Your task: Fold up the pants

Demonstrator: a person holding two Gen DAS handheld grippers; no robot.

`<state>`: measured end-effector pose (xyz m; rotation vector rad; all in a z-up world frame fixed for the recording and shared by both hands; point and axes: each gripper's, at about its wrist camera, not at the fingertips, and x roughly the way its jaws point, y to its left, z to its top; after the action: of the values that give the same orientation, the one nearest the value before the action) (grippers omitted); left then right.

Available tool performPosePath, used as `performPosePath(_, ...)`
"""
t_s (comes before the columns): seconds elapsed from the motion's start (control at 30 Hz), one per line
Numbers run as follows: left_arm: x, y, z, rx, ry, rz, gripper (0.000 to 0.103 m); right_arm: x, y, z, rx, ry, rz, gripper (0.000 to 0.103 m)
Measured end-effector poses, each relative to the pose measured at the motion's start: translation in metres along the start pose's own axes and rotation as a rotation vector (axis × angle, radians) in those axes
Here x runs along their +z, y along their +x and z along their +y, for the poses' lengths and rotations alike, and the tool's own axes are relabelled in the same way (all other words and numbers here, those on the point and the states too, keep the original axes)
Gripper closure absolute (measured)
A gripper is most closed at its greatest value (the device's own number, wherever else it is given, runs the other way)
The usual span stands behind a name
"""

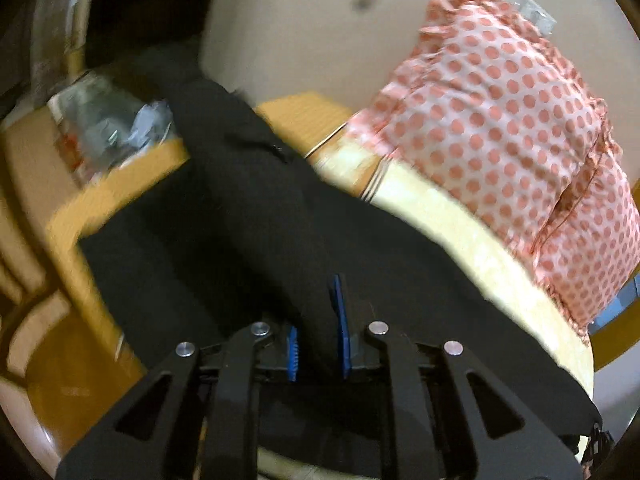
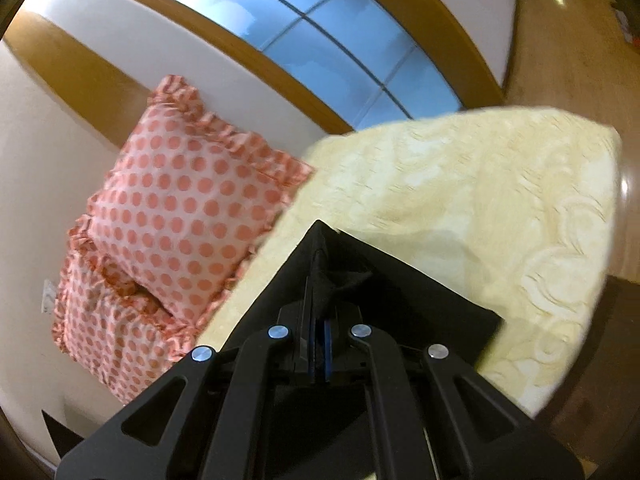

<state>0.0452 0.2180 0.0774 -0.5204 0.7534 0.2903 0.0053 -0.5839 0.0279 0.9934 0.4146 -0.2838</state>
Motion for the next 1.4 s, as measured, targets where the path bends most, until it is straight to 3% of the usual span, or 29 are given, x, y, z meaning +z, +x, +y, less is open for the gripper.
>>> performPosePath(0.13,-0.036,0.018,0.024,0.017,-0.077,0.041,0.088,-0.006,0.003,-0.009,-0.025,0.017,0.023,0.101)
performPosePath(0.33,-0.039,0.012,0.028,0.007,-0.097,-0.008,0.073,-0.008,0.001,-0.013,-0.045,0.032,0.039,0.101)
performPosePath(0.43,-0.033,0.015,0.025,-0.01,-0.097,-0.002,0.075,0.0,0.006,-0.007,-0.037,0.026,0.063,0.101)
performPosePath(0.5,-0.03,0.012,0.024,-0.025,-0.099,-0.005,0.076,0.006,-0.007,0.012,0.003,-0.046,0.014,0.101)
performPosePath(0.57,-0.031,0.009,0.026,-0.034,-0.097,-0.011,0.077,0.003,-0.015,0.017,-0.044,-0.102,-0.005,0.101)
performPosePath(0.73,-0.037,0.013,0.036,-0.039,-0.101,0.023,0.083,-0.014,-0.012,-0.021,-0.107,0.0,0.058,0.101)
performPosePath(0.93,-0.032,0.004,0.034,-0.037,-0.042,0.013,0.087,-0.023,-0.029,-0.017,-0.11,-0.028,0.025,0.101)
performPosePath(1.1,-0.038,0.013,0.04,-0.035,-0.041,0.035,0.088,-0.026,-0.023,-0.026,-0.117,-0.023,0.027,0.101)
performPosePath(1.2,-0.043,0.009,0.04,-0.043,-0.022,0.008,0.086,-0.027,-0.022,-0.015,-0.147,-0.109,0.004,0.101)
performPosePath(1.27,-0.045,0.005,0.043,-0.047,-0.019,-0.001,0.08,-0.027,-0.022,-0.007,-0.175,-0.177,0.005,0.1)
performPosePath(1.37,-0.045,-0.004,0.05,-0.04,-0.031,-0.023,0.072,-0.022,-0.03,-0.009,-0.215,-0.177,-0.012,0.086)
performPosePath(1.4,-0.045,-0.008,0.052,-0.023,-0.034,-0.037,0.072,-0.018,-0.038,-0.008,-0.246,-0.181,-0.054,0.075)
